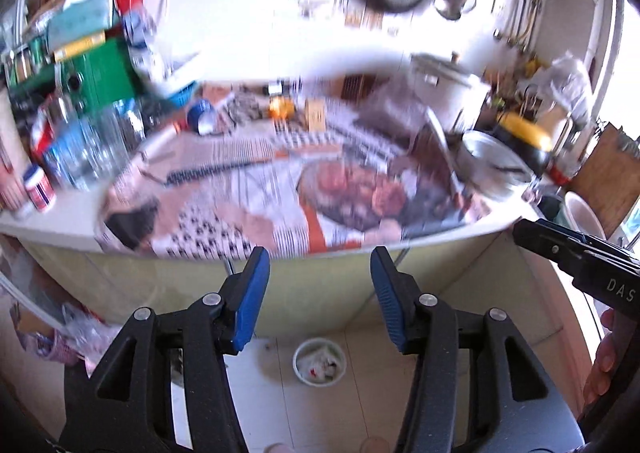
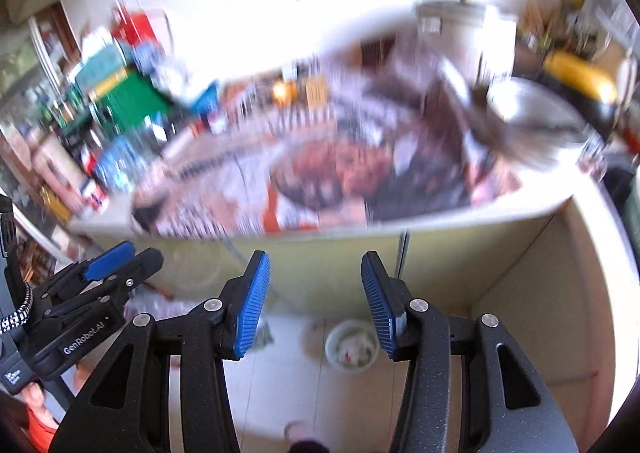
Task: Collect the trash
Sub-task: 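Raise both tools back up over the counter, then grasp the blue Lucky cup with the left gripper while the right gripper grasps the cardboard box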
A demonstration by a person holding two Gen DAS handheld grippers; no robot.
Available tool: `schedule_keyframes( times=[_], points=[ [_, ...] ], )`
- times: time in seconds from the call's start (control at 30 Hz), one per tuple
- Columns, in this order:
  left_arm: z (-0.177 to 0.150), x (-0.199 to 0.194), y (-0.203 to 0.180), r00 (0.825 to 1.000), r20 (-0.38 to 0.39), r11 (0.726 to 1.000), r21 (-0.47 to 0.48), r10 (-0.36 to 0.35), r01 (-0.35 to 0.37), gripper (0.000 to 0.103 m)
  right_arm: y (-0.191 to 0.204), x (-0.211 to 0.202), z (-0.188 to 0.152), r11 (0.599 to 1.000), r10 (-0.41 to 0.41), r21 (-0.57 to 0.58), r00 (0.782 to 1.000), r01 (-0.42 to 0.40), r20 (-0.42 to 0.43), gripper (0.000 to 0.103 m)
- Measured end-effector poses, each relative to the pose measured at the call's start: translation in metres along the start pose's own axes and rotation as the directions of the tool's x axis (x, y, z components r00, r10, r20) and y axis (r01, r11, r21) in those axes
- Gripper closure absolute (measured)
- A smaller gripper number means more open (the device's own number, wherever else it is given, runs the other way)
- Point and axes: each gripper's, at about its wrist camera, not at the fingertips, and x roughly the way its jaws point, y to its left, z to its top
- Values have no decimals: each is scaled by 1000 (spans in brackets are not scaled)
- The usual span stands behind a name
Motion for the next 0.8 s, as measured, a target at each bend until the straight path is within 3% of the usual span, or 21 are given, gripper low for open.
schedule_keyframes(
  times=[0.2, 0.37, 0.43, 0.63, 0.8],
  points=[
    [31, -64, 13, 989, 147, 999, 23, -26, 23, 43, 35, -59, 27, 999, -31, -6, 982, 33, 185, 58],
    [46, -90, 19, 975, 219, 999, 37, -24, 16, 19, 52, -77, 41, 997, -63, -25, 962, 73, 266, 51],
    [51, -95, 20, 971, 239, 999, 46, -10, -1, 18, 55, -83, 45, 997, -69, -25, 955, 79, 287, 49],
    [65, -76, 22, 972, 235, 998, 49, 23, -35, 18, 44, -70, 56, 997, -75, -11, 959, 81, 273, 48],
    [82, -45, 19, 969, 226, 994, 19, 98, -105, 18, 20, -45, 76, 992, -118, 3, 952, 122, 281, 45]
  ],
)
